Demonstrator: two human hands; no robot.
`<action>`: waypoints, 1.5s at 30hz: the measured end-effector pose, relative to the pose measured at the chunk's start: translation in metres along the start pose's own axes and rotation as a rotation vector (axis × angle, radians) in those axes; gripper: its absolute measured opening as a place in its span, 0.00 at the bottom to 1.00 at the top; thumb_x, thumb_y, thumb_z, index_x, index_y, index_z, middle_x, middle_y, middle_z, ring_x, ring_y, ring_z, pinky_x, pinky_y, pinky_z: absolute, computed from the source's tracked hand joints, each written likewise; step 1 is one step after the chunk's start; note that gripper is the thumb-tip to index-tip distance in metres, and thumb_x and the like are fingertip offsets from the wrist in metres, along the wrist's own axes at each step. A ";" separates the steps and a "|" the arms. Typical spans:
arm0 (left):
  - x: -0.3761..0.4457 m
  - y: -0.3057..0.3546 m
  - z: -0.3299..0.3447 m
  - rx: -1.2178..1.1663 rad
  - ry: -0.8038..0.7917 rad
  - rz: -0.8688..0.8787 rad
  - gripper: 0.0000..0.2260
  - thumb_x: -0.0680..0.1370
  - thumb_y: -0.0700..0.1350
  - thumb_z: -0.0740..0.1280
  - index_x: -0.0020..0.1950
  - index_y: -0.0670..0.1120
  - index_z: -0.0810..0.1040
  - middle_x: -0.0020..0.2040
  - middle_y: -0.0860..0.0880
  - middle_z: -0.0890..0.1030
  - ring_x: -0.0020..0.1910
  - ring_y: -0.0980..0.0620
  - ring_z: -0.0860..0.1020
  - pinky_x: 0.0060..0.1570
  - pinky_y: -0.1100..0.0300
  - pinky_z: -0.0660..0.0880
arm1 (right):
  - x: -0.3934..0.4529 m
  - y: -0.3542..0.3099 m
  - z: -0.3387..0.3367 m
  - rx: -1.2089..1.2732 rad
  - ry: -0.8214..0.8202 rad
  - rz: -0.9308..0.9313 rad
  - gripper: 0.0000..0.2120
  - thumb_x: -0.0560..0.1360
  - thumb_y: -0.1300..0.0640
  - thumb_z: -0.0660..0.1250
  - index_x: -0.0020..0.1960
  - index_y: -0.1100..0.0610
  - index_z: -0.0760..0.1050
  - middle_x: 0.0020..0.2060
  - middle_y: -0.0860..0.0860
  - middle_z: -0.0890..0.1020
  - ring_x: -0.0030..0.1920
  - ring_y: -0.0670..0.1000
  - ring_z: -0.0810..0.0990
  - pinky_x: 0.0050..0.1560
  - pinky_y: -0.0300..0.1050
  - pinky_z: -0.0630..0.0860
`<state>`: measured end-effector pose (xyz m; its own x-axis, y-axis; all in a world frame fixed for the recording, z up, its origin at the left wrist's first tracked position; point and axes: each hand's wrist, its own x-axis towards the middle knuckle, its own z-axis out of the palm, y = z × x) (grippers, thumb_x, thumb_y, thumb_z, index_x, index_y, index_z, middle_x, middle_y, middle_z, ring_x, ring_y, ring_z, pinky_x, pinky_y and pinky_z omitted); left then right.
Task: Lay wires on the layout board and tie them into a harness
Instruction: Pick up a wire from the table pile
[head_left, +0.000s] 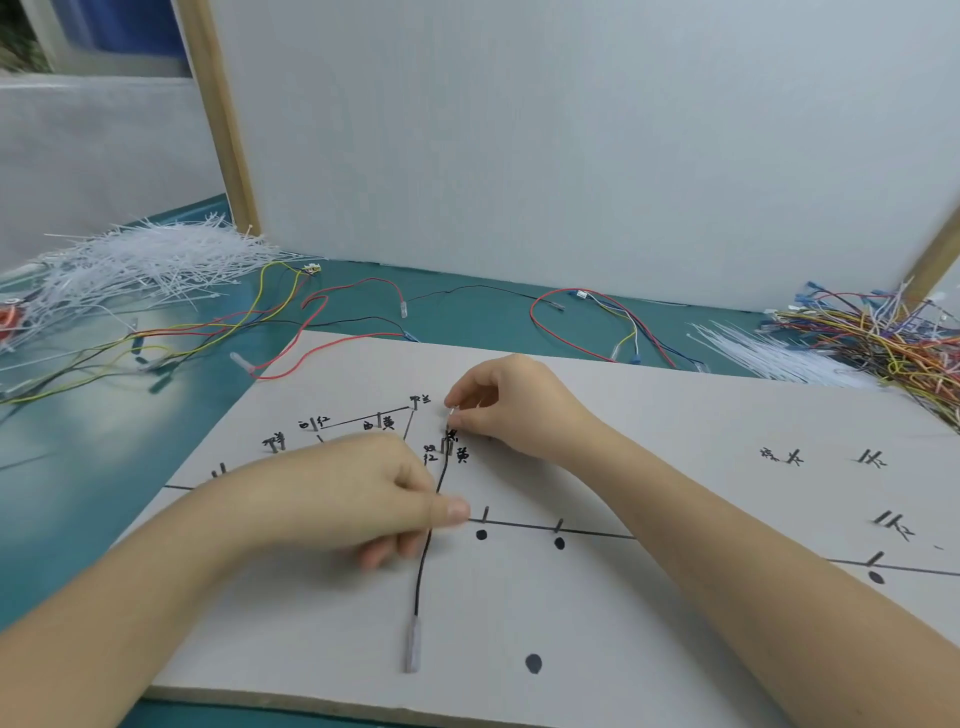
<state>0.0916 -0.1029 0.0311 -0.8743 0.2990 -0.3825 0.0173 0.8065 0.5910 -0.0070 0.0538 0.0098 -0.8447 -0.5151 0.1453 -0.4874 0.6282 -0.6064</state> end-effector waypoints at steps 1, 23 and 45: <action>0.004 -0.002 -0.001 -0.035 0.113 0.035 0.18 0.75 0.60 0.63 0.29 0.53 0.76 0.21 0.54 0.74 0.20 0.58 0.67 0.26 0.66 0.65 | 0.000 0.000 0.000 -0.015 -0.003 -0.006 0.06 0.71 0.57 0.72 0.48 0.55 0.81 0.36 0.46 0.79 0.34 0.42 0.74 0.35 0.26 0.67; 0.035 -0.016 0.027 0.283 0.589 0.251 0.32 0.65 0.69 0.39 0.62 0.65 0.68 0.59 0.74 0.61 0.59 0.78 0.51 0.53 0.67 0.48 | 0.025 0.144 -0.075 -0.445 0.161 0.635 0.17 0.77 0.44 0.50 0.61 0.40 0.71 0.62 0.53 0.75 0.66 0.57 0.65 0.61 0.56 0.62; 0.032 -0.017 0.028 0.211 0.536 0.291 0.24 0.66 0.66 0.43 0.51 0.63 0.73 0.54 0.72 0.68 0.60 0.73 0.61 0.63 0.63 0.58 | 0.008 0.183 -0.113 -0.001 0.731 0.632 0.12 0.75 0.63 0.60 0.51 0.56 0.81 0.50 0.54 0.83 0.43 0.46 0.82 0.45 0.43 0.71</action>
<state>0.0765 -0.0925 -0.0113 -0.9397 0.2681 0.2123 0.3371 0.8302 0.4439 -0.1276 0.2304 -0.0118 -0.8800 0.4081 0.2431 0.1047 0.6657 -0.7388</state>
